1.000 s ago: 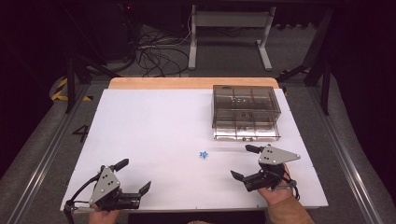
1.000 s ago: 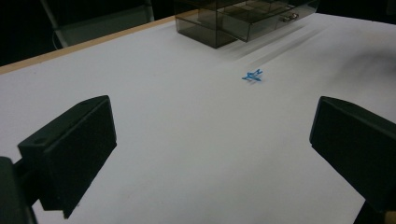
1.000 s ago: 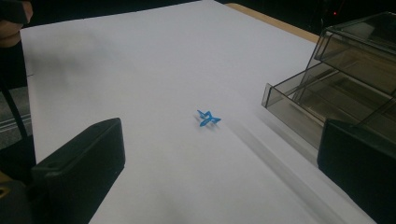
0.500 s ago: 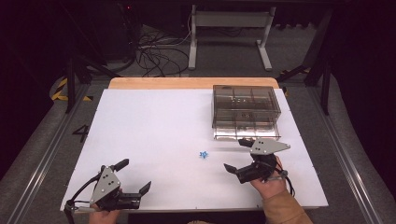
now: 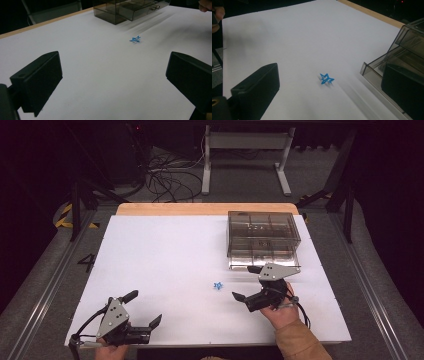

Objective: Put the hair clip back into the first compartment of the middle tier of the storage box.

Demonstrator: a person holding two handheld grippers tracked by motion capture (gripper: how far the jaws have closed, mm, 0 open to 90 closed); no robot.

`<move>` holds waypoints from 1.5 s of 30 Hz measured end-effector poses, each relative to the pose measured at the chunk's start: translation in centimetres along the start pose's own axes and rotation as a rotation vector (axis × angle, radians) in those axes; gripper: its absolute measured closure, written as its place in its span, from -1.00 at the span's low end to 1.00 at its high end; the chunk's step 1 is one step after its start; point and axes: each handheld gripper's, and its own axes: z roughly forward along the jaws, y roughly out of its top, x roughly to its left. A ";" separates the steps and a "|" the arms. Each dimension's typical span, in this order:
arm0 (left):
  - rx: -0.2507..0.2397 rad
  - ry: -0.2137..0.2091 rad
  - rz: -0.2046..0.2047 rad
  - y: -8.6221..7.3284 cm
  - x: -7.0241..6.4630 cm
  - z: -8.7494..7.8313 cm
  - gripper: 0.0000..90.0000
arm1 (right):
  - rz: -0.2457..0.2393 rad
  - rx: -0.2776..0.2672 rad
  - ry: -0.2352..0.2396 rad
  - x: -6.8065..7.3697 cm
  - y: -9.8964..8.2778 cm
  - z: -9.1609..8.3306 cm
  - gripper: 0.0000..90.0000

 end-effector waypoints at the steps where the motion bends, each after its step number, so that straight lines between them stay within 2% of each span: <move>1: 0.001 0.000 0.000 0.0 0.0 0.0 -0.97 | -0.003 0.004 0.003 0.0 0.1 0.2 -0.94; 6: 0.001 0.001 -0.001 0.0 0.0 0.0 -0.97 | 0.001 0.015 0.009 0.1 0.2 0.7 -0.93; 12: 0.002 0.002 -0.003 0.0 0.0 0.0 -0.97 | 0.014 0.002 -0.009 0.2 0.3 0.7 -0.86; 14: 0.002 0.003 -0.006 -0.1 0.0 -0.1 -0.97 | 0.011 0.006 -0.025 0.3 0.3 0.9 -0.73; 15: 0.003 0.005 -0.004 -0.1 0.0 -0.1 -0.97 | 0.011 0.006 -0.025 0.3 0.3 0.9 -0.73; 16: 0.002 0.008 -0.005 -0.1 0.0 -0.1 -0.97 | 0.015 0.010 -0.030 0.3 0.3 1.2 -0.62; 17: 0.004 0.007 -0.003 -0.1 0.0 -0.2 -0.97 | 0.015 0.010 -0.030 0.3 0.3 1.2 -0.62; 19: 0.003 0.012 -0.004 -0.2 -0.1 -0.3 -0.97 | 0.035 0.028 -0.014 0.1 0.3 1.9 -0.49; 26: 0.005 0.023 -0.011 -0.4 -0.1 -0.7 -0.97 | 0.061 0.081 -0.001 -0.3 0.4 3.8 -0.30; 35: 0.006 0.025 -0.011 -0.4 -0.1 -0.8 -0.97 | 0.052 0.145 0.008 -0.1 0.4 6.0 -0.13; 45: 0.011 0.022 -0.007 -0.4 -0.1 -0.7 -0.97 | 0.042 0.193 0.001 0.1 0.2 7.4 -0.06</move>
